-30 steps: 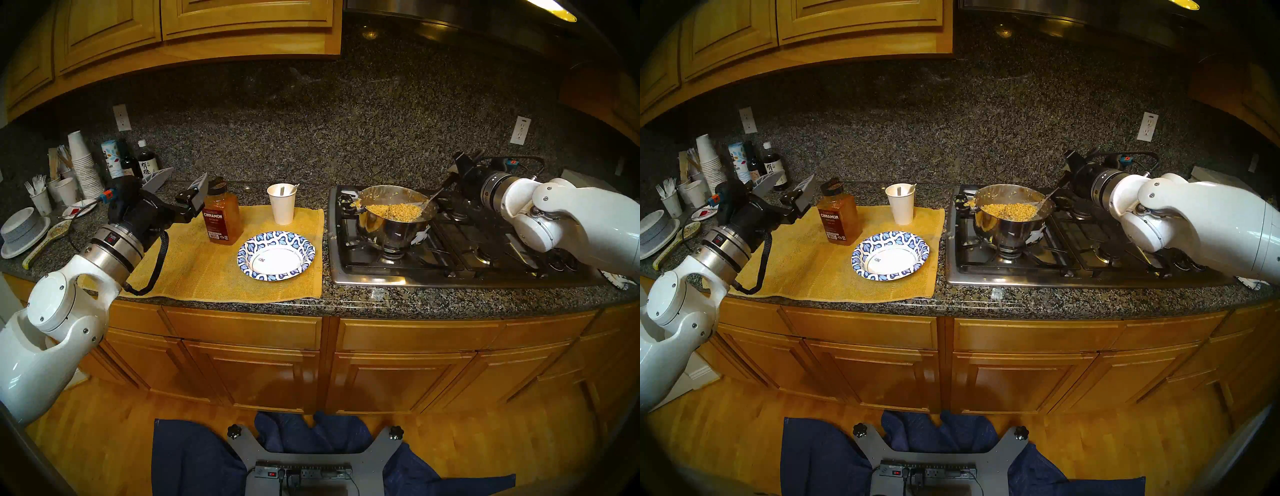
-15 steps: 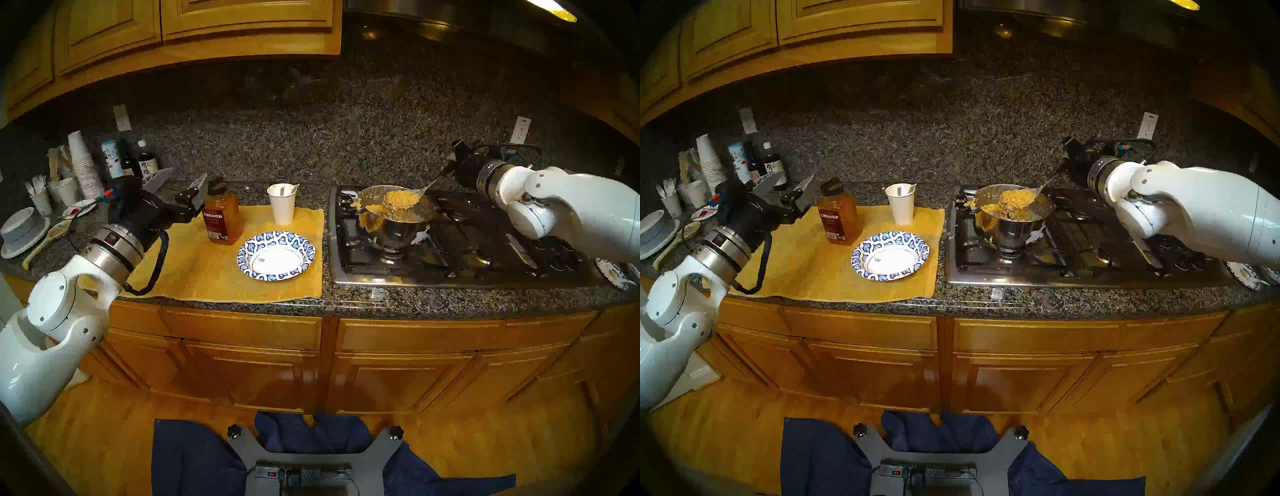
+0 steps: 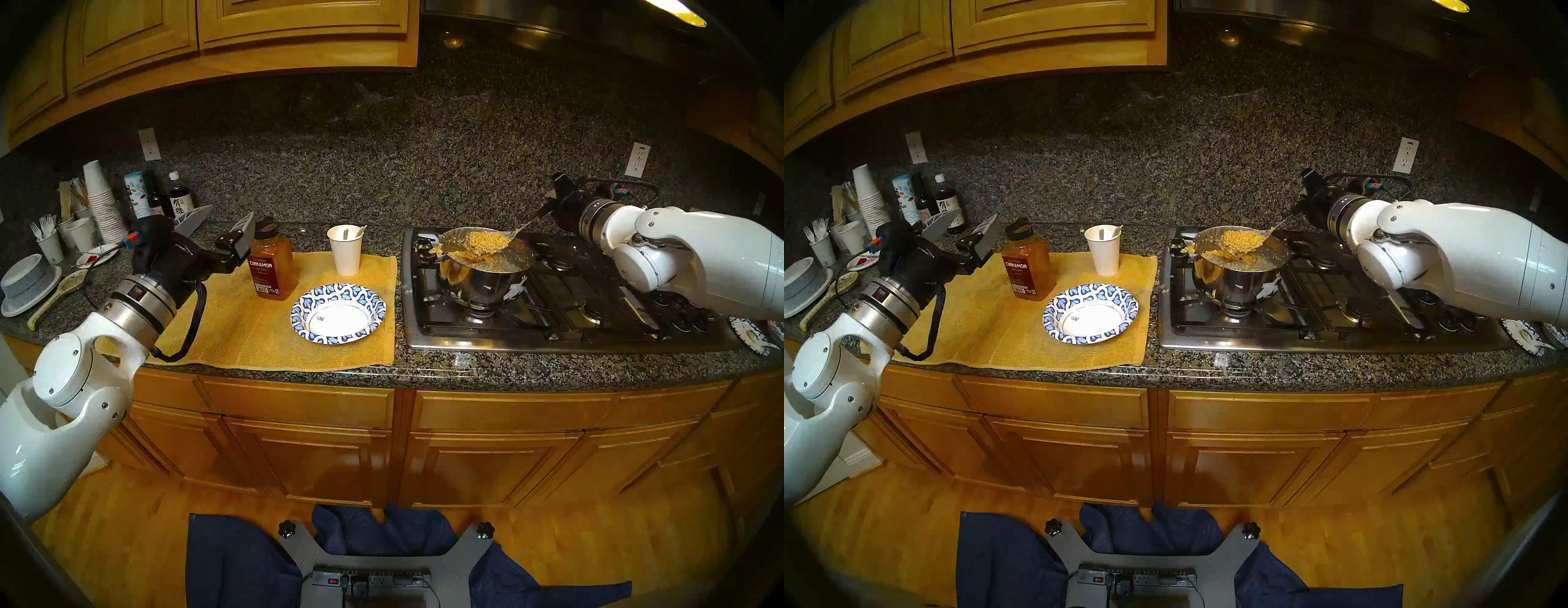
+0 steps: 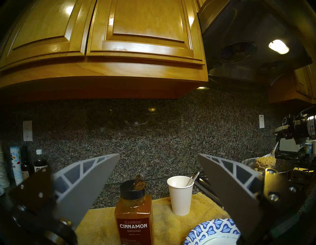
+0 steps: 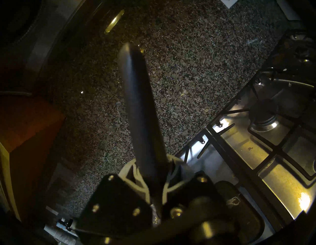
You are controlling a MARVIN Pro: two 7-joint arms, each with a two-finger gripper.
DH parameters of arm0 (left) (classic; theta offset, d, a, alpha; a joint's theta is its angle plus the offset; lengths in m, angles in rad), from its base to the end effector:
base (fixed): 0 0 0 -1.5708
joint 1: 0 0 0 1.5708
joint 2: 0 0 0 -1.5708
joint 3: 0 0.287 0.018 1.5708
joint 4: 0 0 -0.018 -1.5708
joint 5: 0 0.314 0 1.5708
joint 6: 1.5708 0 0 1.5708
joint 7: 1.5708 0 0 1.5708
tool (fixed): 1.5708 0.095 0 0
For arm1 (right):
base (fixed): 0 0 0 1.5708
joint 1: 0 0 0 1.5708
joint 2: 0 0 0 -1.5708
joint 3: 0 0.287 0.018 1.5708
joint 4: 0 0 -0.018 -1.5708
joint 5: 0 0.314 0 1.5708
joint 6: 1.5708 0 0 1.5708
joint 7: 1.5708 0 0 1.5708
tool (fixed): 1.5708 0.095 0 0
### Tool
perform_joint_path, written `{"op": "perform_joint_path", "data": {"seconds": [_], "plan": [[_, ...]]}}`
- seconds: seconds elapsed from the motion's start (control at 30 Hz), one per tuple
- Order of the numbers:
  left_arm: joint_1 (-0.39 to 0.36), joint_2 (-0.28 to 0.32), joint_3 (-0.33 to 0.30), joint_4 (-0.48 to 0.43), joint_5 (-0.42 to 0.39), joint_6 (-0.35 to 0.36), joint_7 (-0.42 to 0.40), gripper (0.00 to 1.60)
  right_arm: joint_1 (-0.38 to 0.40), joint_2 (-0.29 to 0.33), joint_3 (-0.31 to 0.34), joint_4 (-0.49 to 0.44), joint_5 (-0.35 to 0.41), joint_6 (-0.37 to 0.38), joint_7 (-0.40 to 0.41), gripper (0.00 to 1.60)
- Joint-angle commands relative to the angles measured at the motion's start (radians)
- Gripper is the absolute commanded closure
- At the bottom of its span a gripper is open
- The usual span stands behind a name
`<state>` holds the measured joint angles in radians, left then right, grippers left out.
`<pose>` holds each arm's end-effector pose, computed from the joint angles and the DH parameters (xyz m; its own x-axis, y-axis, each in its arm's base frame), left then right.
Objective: Scoop oatmeal into bowl, add cinnamon, and put a spoon inside bowl
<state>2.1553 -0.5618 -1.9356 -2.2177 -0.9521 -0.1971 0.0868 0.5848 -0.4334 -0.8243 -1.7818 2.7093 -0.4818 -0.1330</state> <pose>0.3192 0.1214 -0.0991 -0.2624 0.0185 0.9648 -0.2745 -0.9599 -0.0563 0.4800 -0.1189 -0.0462 0.1150 -0.7688 0.6290 -0.0719 -0.6380 -0.7667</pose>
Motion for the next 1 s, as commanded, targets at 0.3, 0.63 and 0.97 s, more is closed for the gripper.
{"op": "perform_joint_path", "data": {"seconds": [0.3, 0.63, 0.97], "plan": [[-0.017, 0.0, -0.023, -0.012, 0.002, -0.012, -0.001, 0.0, 0.048, 0.033, 0.062, -0.016, 0.05, -0.002, 0.054, 1.6], [-0.017, 0.0, -0.023, -0.012, 0.002, -0.013, -0.001, 0.0, 0.047, 0.036, 0.06, -0.015, 0.068, 0.005, 0.064, 1.6], [-0.017, 0.0, -0.023, -0.012, 0.002, -0.013, -0.001, 0.0, 0.045, 0.032, 0.064, -0.005, 0.088, 0.018, 0.078, 1.6]]}}
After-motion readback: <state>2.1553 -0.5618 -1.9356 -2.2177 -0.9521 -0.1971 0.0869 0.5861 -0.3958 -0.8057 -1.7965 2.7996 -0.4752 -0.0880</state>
